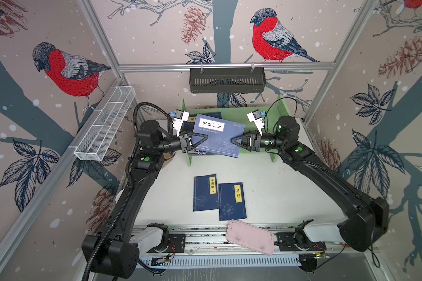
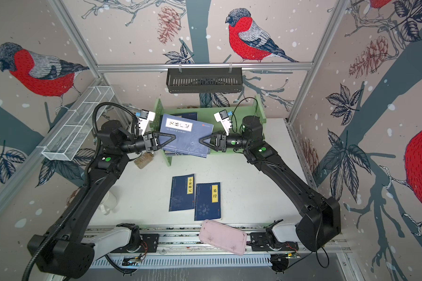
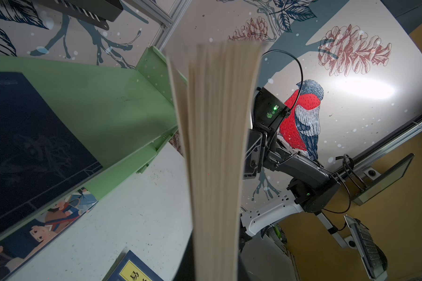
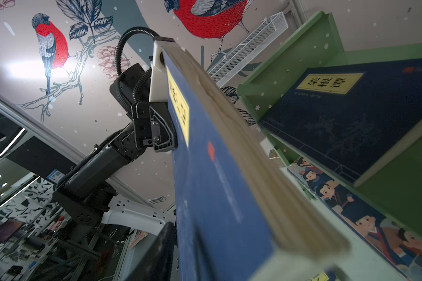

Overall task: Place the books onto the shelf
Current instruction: 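Grip the raised book's far edge with the right gripper while left gripper holds it, then carry the book onto the shelf's top tier with the right gripper while left gripper releases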

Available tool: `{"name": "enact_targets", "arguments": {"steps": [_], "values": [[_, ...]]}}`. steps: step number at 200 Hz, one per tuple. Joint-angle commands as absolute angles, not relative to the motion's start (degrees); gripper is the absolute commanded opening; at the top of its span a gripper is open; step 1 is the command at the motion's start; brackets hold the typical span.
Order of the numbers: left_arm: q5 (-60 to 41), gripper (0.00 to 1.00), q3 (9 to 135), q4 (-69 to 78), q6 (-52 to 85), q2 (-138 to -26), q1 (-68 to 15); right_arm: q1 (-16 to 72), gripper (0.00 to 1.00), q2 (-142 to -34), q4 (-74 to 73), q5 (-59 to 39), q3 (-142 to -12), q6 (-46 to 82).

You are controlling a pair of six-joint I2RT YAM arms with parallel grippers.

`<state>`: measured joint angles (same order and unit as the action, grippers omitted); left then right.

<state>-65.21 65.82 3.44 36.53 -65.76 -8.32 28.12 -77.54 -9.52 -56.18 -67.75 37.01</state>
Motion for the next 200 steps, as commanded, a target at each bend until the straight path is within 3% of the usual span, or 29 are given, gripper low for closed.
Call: {"name": "enact_targets", "arguments": {"steps": [1, 69, 102, 121, 151, 180, 200], "values": [[-62.53, 0.00, 66.06, 8.50, 38.71, -65.22, -7.32, 27.86, 0.49, -76.96, -19.61, -54.84, -64.30, 43.88], [-62.14, 0.00, 61.14, 17.70, 47.70, -66.36, -7.12, 30.47, 0.44, -79.97, -31.82, -54.41, -62.58, 51.94], [-61.64, 0.00, 60.21, 17.78, 47.56, -66.01, -7.12, 31.31, 0.26, -82.25, -31.40, -54.61, -64.65, 52.12], [-61.06, 0.00, 60.50, 15.93, 45.96, -65.92, -7.12, 31.12, 0.09, -82.95, -30.02, -54.27, -65.75, 51.26], [-56.23, 0.44, 65.22, 2.81, 34.63, -65.16, -6.62, 29.61, 0.02, -84.09, -23.76, -53.99, -69.31, 48.24], [-43.13, 0.62, 72.84, -12.46, 20.23, -63.46, -5.21, 27.50, 0.02, -86.25, -12.37, -54.95, -75.21, 42.39], [-39.34, 0.65, 75.07, -15.02, 16.65, -62.34, -4.77, 26.63, 0.03, -88.79, -7.39, -56.45, -79.26, 39.50]]}}
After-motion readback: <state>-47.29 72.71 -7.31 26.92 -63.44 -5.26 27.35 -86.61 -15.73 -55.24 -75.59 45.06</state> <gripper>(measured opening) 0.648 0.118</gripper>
